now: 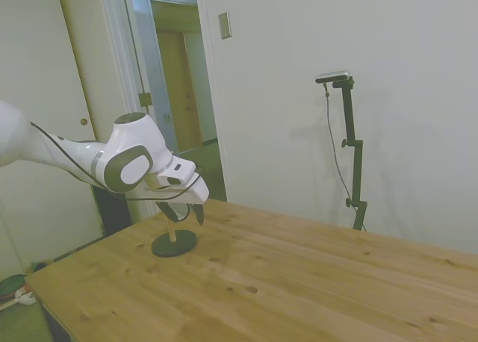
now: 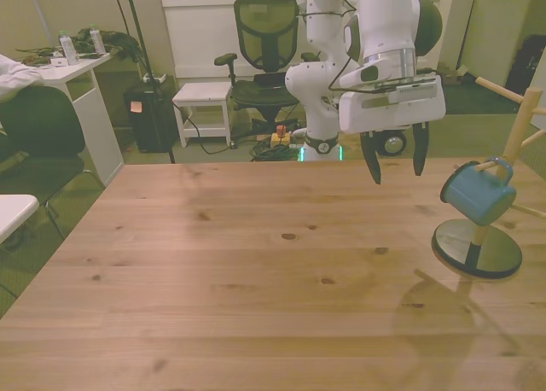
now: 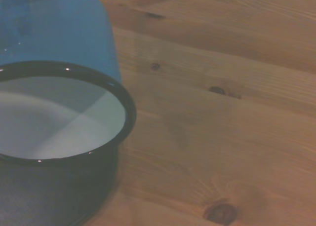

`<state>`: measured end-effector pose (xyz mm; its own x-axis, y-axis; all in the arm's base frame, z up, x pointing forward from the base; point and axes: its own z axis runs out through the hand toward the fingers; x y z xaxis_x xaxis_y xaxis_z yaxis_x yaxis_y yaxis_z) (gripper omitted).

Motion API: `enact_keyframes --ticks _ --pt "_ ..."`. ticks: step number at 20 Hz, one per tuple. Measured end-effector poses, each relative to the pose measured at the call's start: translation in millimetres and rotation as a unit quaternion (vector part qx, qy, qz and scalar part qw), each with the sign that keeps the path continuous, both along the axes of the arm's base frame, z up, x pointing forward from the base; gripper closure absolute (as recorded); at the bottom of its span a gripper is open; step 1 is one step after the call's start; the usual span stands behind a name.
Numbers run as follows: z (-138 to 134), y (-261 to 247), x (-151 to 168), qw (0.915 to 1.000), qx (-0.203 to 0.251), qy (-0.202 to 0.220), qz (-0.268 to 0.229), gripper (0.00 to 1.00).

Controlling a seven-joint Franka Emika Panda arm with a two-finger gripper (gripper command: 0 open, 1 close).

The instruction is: Unload the mug

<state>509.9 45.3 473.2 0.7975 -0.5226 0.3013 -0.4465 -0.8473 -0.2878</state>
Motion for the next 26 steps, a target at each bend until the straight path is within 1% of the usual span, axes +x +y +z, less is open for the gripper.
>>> enact_keyframes --ticks 3,6,13,18,22,26 --pt "0 0 3 1.0000 0.000 -0.006 0.000 0.00" --pt "-3 6 13 0.9999 0.003 -0.012 0.011 0.00" --pt "-6 23 30 0.9970 0.012 -0.046 0.061 0.00" --pt "-10 30 36 0.9903 0.025 -0.080 0.111 0.00" --pt "-14 27 44 0.9841 0.034 -0.104 0.140 0.00" --pt "-24 24 49 0.9787 0.037 -0.115 0.166 0.00"
